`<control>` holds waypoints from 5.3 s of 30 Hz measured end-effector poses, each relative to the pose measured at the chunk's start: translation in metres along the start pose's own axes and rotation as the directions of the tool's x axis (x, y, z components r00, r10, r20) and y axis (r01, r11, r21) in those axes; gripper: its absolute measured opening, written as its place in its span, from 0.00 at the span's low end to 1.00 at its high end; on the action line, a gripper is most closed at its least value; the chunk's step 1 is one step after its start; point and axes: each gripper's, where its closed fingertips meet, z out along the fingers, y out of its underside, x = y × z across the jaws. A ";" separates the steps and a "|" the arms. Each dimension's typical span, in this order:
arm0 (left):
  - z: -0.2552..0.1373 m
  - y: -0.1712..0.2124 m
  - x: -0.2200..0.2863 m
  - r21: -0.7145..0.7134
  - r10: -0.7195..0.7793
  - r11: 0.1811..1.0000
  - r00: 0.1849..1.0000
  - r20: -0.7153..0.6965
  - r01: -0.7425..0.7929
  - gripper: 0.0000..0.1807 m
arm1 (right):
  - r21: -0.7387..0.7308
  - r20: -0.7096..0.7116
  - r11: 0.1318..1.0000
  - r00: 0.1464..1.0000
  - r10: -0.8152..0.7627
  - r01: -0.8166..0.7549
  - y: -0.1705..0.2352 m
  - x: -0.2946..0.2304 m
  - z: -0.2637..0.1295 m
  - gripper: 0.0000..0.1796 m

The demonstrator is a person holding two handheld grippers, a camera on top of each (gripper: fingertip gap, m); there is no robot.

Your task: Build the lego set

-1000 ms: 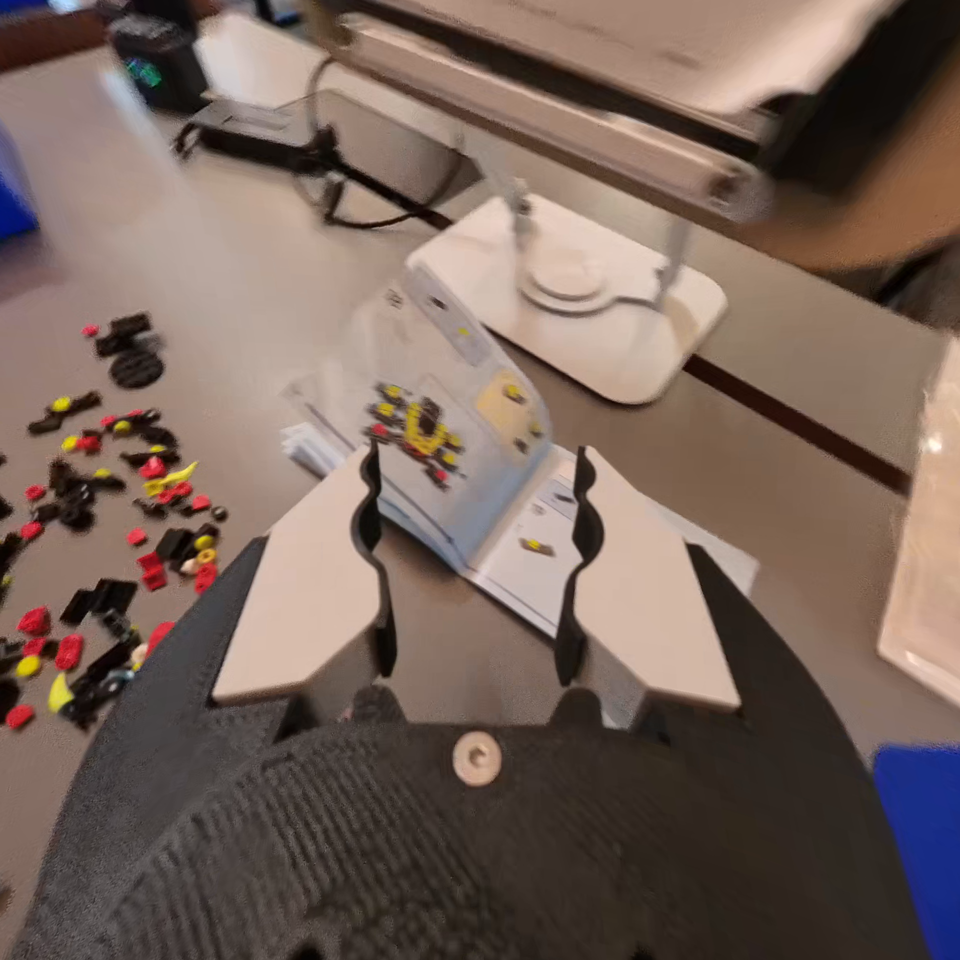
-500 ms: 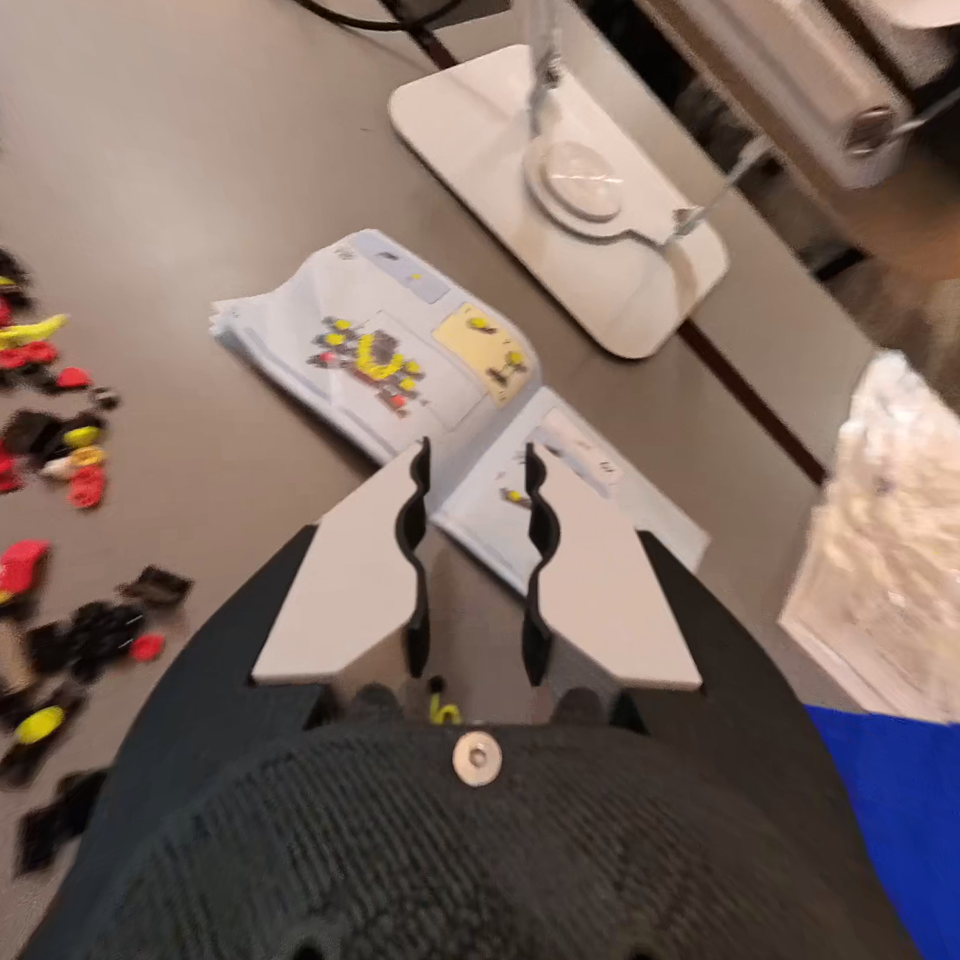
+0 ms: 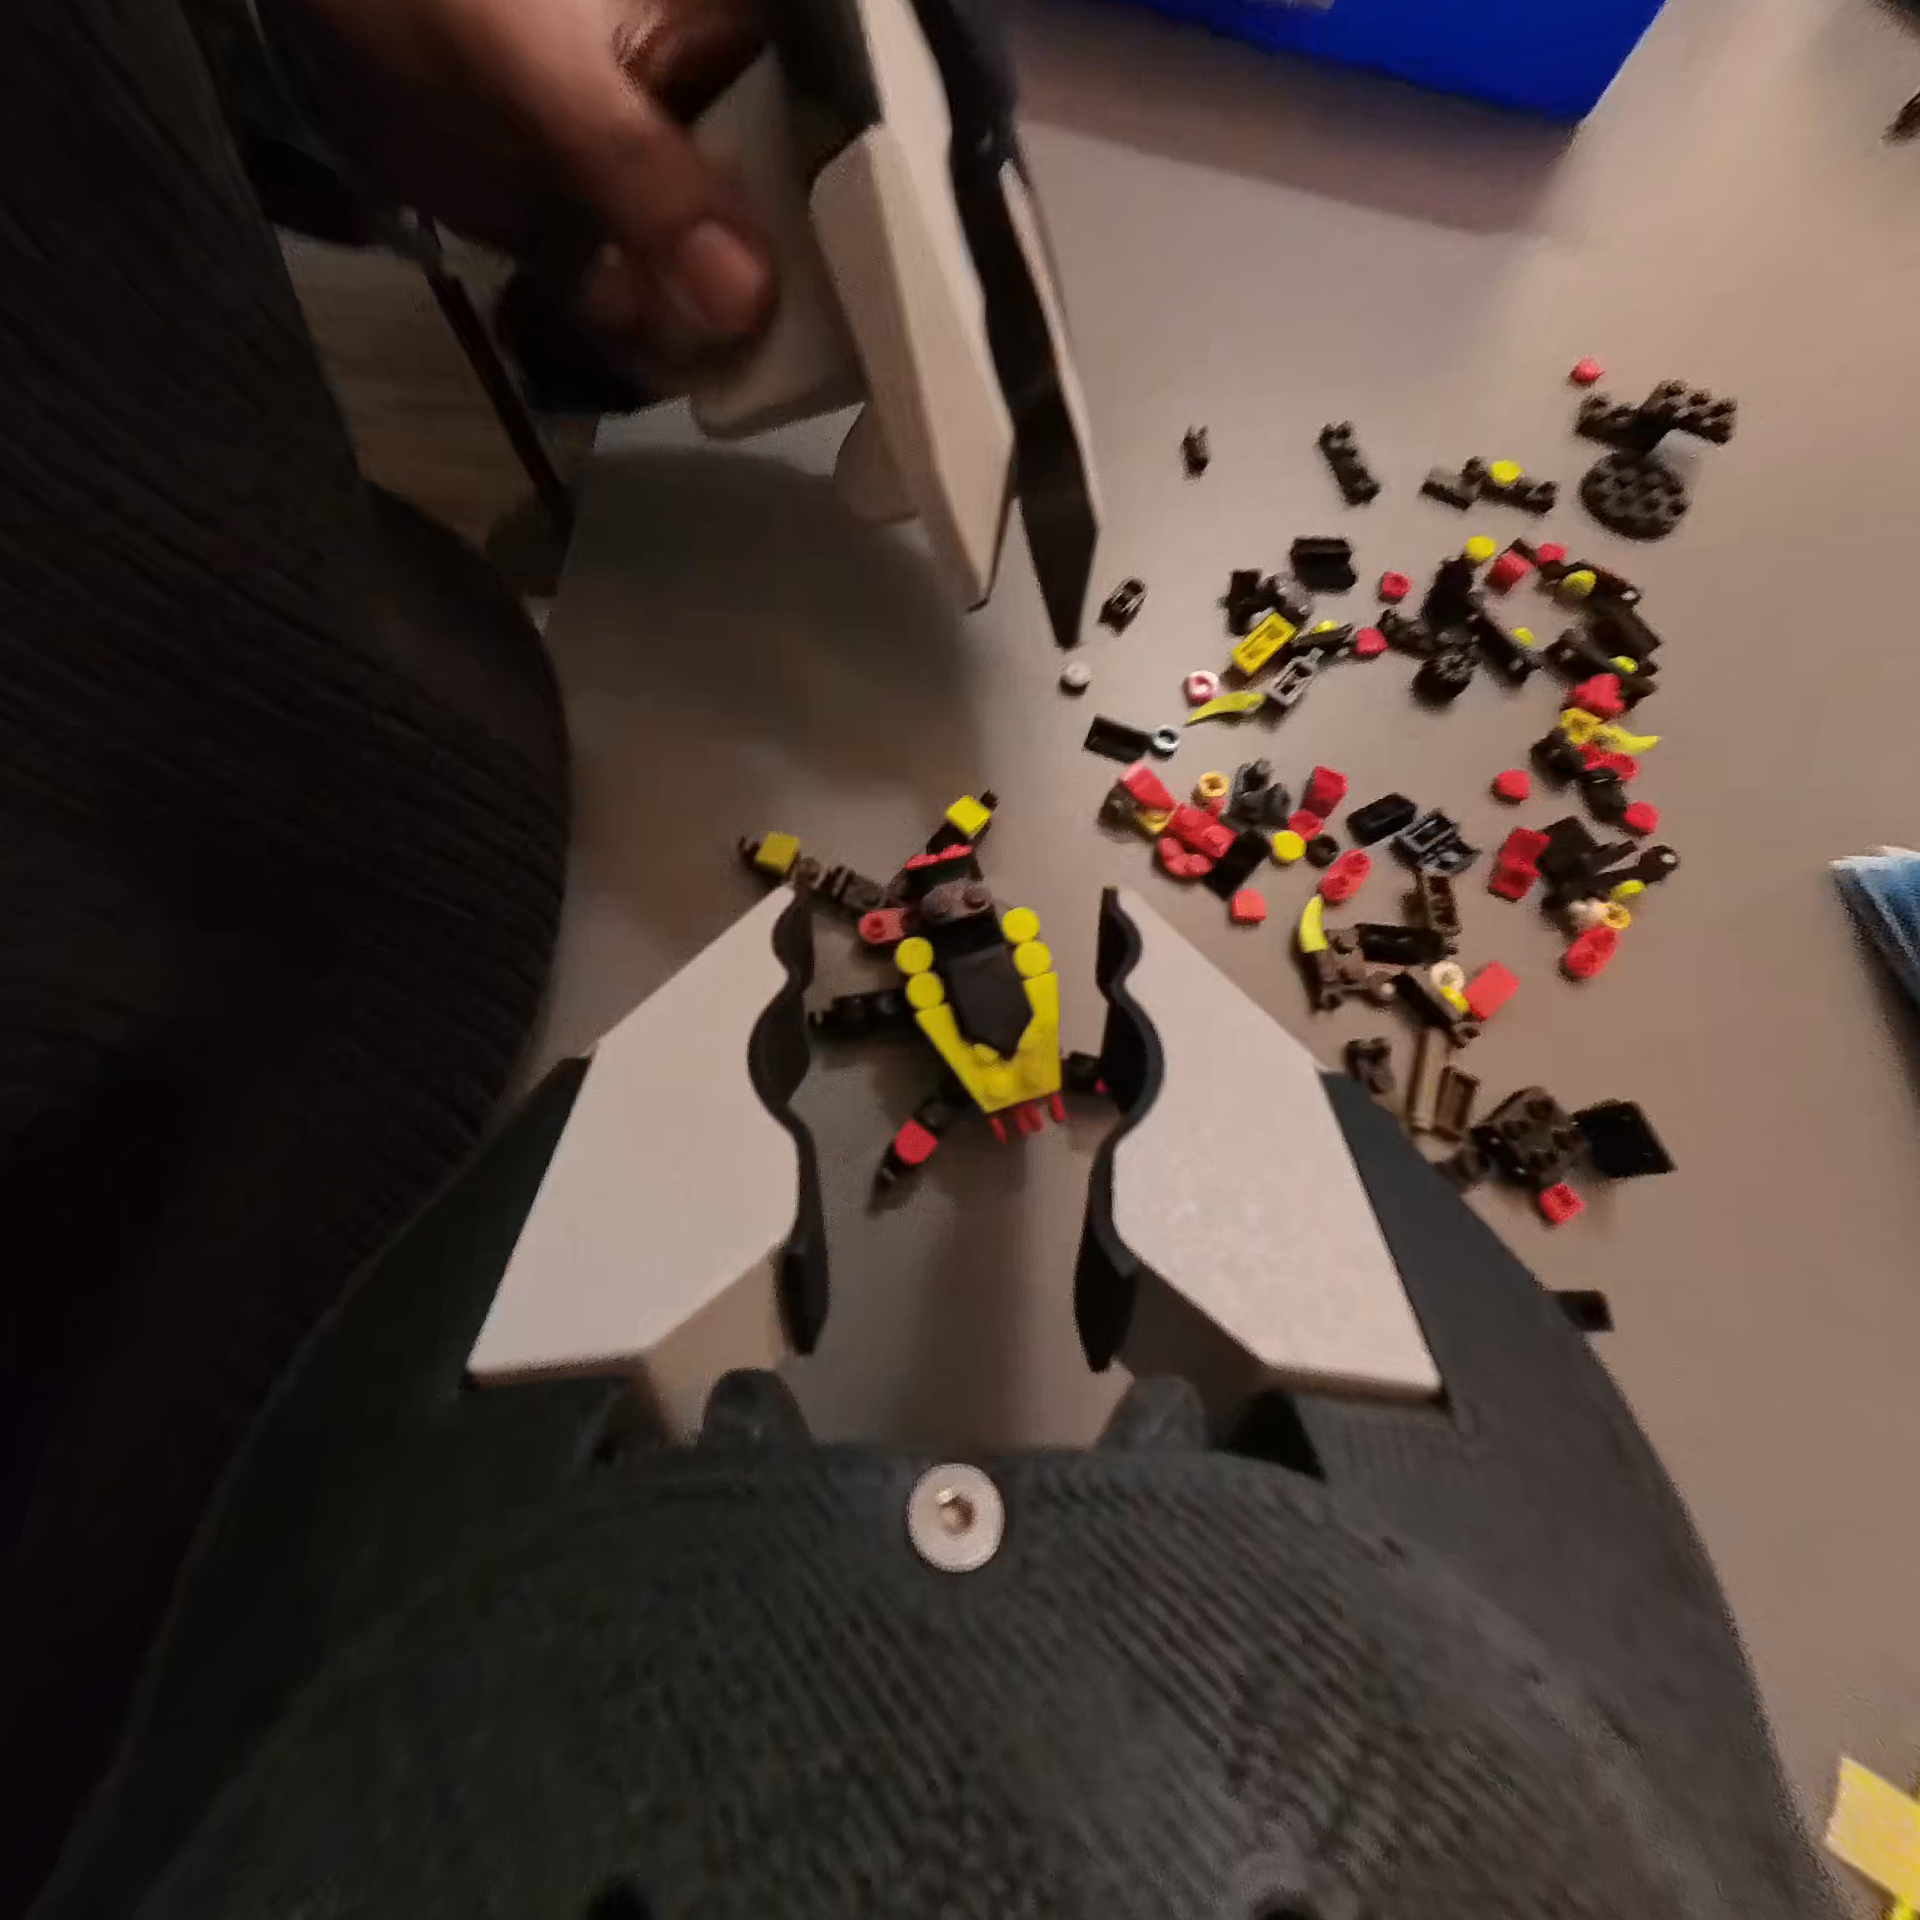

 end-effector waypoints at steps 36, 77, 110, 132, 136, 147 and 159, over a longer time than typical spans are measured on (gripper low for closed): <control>0.005 0.008 0.014 -0.030 0.076 0.997 0.997 -0.020 -0.076 0.19 | 0.549 0.672 0.367 0.658 0.340 -0.751 -0.077 0.052 -0.127 0.17; 0.024 0.062 -0.011 -0.298 -0.058 0.951 0.994 0.087 0.082 0.03 | -0.365 -0.103 0.893 0.964 0.244 -0.265 0.023 -0.014 0.017 0.18; 0.027 0.055 -0.020 -0.286 -0.011 0.957 0.994 0.110 0.042 0.01 | -0.169 -0.013 0.961 0.975 0.222 -0.221 0.005 -0.011 0.021 0.06; 0.029 0.054 -0.021 -0.273 -0.034 0.960 0.994 0.103 0.061 0.00 | -0.204 -0.001 0.961 0.982 0.191 -0.187 0.004 -0.014 0.024 0.06; 0.029 0.055 -0.021 -0.273 -0.029 0.960 0.994 0.108 0.057 0.00 | -0.238 -0.015 0.956 0.985 0.174 -0.172 0.004 -0.016 0.023 0.06; 0.029 0.055 -0.021 -0.273 -0.031 0.960 0.994 0.106 0.060 0.00 | -0.276 -0.043 0.946 0.985 0.167 -0.172 0.006 -0.012 0.021 0.06; 0.029 0.055 -0.021 -0.273 -0.031 0.960 0.994 0.107 0.059 0.00 | -0.311 -0.071 0.930 0.981 0.182 -0.195 0.005 -0.014 0.023 0.05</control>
